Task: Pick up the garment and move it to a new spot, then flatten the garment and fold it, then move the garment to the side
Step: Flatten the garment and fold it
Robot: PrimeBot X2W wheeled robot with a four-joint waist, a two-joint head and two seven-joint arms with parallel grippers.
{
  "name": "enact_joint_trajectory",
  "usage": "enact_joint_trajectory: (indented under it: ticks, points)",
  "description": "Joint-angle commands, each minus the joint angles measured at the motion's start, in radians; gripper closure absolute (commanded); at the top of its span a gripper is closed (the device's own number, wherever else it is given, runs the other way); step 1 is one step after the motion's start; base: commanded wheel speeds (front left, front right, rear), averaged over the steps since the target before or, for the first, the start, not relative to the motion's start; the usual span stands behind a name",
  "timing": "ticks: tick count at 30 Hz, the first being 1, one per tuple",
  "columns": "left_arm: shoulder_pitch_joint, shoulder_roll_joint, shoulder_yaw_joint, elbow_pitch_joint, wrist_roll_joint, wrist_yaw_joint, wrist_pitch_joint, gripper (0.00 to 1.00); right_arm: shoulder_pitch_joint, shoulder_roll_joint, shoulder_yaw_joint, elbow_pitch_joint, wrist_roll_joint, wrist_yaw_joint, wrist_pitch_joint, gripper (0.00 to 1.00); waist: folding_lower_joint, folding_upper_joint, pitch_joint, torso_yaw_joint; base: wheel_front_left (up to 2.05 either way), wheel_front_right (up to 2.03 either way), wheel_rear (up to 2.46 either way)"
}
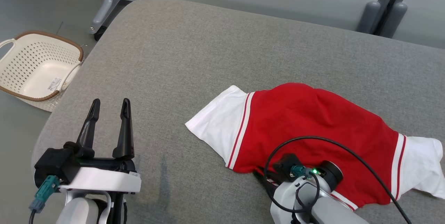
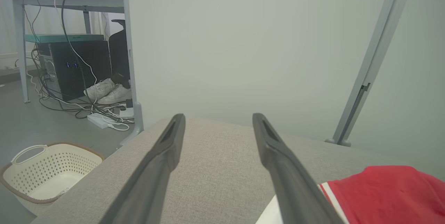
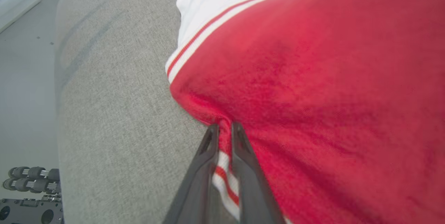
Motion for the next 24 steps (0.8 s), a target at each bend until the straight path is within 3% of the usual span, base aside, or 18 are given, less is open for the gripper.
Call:
enact_joint_trajectory:
  ticks: [1,8,15,24]
  points:
    - [-0.013,0.003,0.009,0.005,0.008,-0.004,-0.004,0.00,-0.002,-0.006,0.014,0.026,0.014,0.000,-0.010,1.00,0.0000,-0.0001,0.003,-0.007,0.00,0.00,0.00]
    - [-0.002,0.003,0.022,0.004,0.020,-0.008,-0.004,0.00,-0.059,0.007,0.045,-0.036,0.041,0.000,-0.075,1.00,0.0000,-0.0001,-0.003,-0.045,0.00,0.00,0.00]
    - [0.005,0.013,0.026,-0.003,0.031,-0.012,-0.005,0.00,-0.081,0.012,0.033,-0.253,0.041,0.000,-0.133,1.00,0.0000,-0.0001,-0.014,-0.122,0.00,0.00,0.00]
    - [0.006,0.036,0.026,-0.019,0.038,-0.002,0.012,0.00,-0.005,0.028,-0.159,-0.607,0.001,0.000,-0.146,1.00,0.0000,-0.0001,-0.024,-0.233,0.00,0.00,0.00]
